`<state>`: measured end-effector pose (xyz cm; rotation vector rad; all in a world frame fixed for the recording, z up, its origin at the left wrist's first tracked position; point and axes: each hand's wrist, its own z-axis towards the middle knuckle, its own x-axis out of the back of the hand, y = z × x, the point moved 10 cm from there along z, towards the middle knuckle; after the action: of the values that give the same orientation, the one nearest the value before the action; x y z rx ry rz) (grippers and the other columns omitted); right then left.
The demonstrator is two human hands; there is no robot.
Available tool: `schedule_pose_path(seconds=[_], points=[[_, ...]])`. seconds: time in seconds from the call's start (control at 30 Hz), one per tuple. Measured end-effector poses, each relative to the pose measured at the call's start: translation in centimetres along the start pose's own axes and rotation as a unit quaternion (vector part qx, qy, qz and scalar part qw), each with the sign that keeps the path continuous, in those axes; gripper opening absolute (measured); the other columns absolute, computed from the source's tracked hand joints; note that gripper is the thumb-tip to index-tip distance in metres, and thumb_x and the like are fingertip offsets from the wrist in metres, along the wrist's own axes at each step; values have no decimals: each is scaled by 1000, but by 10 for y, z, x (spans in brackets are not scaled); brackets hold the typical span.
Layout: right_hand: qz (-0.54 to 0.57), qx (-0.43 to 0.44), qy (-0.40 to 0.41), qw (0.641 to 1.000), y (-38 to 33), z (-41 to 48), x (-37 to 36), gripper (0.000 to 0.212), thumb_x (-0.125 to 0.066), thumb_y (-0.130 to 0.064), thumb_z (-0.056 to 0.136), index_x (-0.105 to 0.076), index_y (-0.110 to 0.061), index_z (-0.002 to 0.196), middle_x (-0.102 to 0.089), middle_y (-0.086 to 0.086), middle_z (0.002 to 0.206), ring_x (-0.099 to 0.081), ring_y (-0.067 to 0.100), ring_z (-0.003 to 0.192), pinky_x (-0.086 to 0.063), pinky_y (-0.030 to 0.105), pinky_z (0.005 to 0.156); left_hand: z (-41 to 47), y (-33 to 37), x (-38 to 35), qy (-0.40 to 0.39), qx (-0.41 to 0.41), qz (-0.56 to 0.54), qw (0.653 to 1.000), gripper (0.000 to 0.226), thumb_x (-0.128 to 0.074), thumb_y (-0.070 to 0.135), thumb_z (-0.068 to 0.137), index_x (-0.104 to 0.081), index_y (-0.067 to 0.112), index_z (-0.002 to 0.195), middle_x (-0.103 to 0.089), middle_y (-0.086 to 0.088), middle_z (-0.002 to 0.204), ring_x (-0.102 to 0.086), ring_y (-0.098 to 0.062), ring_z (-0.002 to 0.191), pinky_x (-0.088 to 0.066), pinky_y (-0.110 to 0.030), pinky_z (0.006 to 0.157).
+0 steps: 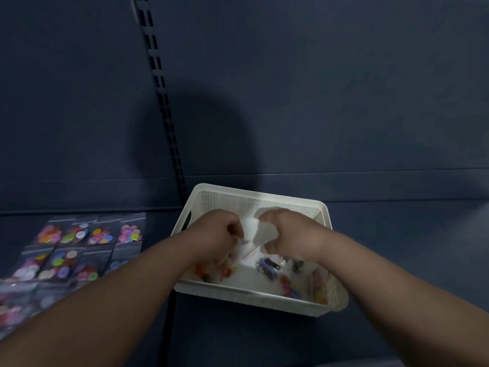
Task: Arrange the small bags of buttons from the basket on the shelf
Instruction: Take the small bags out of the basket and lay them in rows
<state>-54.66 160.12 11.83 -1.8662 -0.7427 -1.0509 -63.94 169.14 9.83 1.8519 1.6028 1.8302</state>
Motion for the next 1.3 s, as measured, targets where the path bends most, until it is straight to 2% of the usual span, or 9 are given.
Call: schedule_pose_path(seconds=[0.07, 0.13, 0.2, 0.3, 0.43, 0.6, 0.87, 1.07, 1.3], points=[[75, 2, 28, 997, -4, 3, 7, 66, -73, -29, 80, -43, -26, 138, -46, -4, 138, -63, 19, 102, -51, 29, 88, 0, 4, 15, 22, 0, -116, 993, 21, -64, 1, 83, -63, 20, 74, -65, 0, 81, -61, -15, 70, -46, -20, 52], [171, -1, 19, 985, -7, 7, 5, 64, -76, -28, 76, -48, -29, 134, -51, -6, 129, -63, 17, 102, -54, 37, 87, -4, 7, 21, 15, 14, -227, 974, 19, -67, -1, 82, -63, 17, 76, -65, -6, 83, -59, -15, 66, -46, -21, 52], [285, -2, -21, 958, -11, 11, -5, 60, -77, -26, 75, -51, -32, 129, -53, -7, 126, -62, 15, 105, -55, 34, 86, -7, 8, 25, 10, 28, -282, 959, 21, -66, -4, 81, -62, 16, 78, -66, -8, 82, -58, -14, 61, -46, -24, 54], [455, -6, -95, 886, -21, 10, -17, 49, -69, -11, 82, -54, -27, 125, -62, 2, 113, -64, 17, 94, -54, 33, 82, -12, 10, 26, 9, 37, -330, 943, 22, -63, -6, 82, -61, 16, 82, -63, -8, 76, -44, -10, 44, -40, -24, 51], [591, 1, -146, 794, -36, 4, -20, 32, -61, -5, 88, -57, -14, 118, -64, 9, 90, -62, 23, 72, -55, 32, 70, -14, 12, 30, 40, 43, -362, 930, 20, -59, -6, 85, -58, 13, 83, -60, -9, 72, -44, -13, 44, -42, -21, 45], [581, -13, -88, 809, -31, 6, -8, 28, -60, 7, 85, -57, -11, 107, -62, 11, 86, -61, 19, 64, -52, 23, 59, -17, 19, 35, 74, 38, -363, 928, 18, -61, -5, 84, -58, 12, 80, -60, -8, 70, -52, -17, 50, -43, -22, 43], [575, -35, -50, 816, -15, 1, 12, 19, -60, 4, 86, -54, -13, 88, -48, 9, 65, -46, 14, 50, -46, 19, 44, -17, 42, 33, 73, 37, -359, 930, 11, -62, 1, 83, -61, 11, 89, -66, -9, 81, -59, -20, 64, -49, -30, 61], [499, -35, -40, 865, -11, -9, 21, 13, -64, -12, 88, -56, -19, 82, -55, 2, 60, -55, 11, 45, -46, 21, 44, -22, 46, 38, 92, 51, -341, 934, 13, -61, 1, 82, -60, 14, 81, -63, -8, 75, -57, -19, 61, -48, -27, 57], [500, -42, -51, 863, -13, -17, 22, 13, -61, -11, 89, -55, -18, 81, -54, 5, 56, -60, 15, 46, -51, 26, 54, -29, 41, 41, 109, 69, -362, 923, 5, -60, 11, 89, -61, 14, 85, -68, -9, 82, -63, -21, 66, -48, -25, 55]])
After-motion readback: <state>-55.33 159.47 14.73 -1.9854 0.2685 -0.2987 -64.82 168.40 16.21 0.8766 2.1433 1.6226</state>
